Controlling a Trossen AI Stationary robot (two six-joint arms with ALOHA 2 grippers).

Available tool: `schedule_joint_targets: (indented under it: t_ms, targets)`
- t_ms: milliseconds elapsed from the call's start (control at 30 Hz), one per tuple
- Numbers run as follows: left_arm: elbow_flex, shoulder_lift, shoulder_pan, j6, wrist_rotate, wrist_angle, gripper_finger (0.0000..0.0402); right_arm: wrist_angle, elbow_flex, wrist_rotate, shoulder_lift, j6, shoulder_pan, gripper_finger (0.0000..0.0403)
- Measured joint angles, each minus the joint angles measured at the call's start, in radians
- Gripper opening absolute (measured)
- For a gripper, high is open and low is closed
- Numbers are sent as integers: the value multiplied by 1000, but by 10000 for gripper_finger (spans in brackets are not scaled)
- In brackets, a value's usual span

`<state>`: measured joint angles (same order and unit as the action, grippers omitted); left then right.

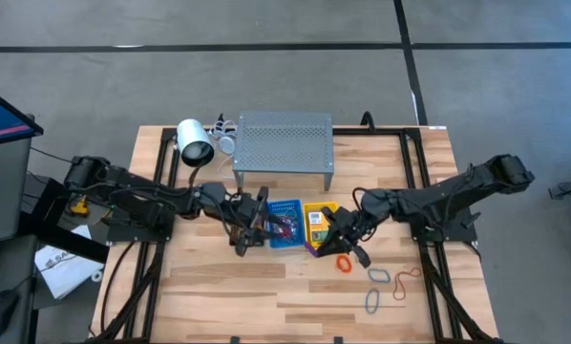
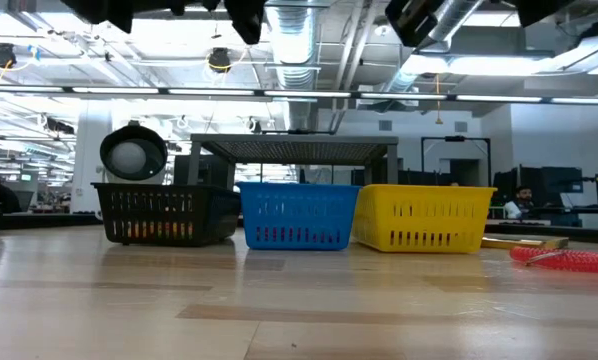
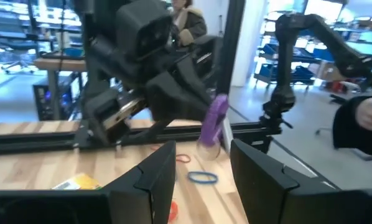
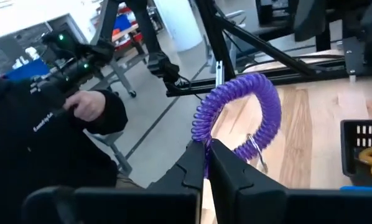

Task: Pick & Place Office Desk Supplies
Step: Put the violet spring keychain into the black basket

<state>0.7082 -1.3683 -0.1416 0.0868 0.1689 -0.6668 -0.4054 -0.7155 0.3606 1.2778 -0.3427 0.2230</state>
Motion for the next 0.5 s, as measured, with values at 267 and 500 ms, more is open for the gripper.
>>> schedule_joint_targets:
  t_ms: [267,500]
  targets:
    - [85,-98,0,0,95,8,150,-2,-77,114,94,48,-41,8]
    - [88,-79,-9,13,125,22,150,4,-101,168,113,63,-40,8]
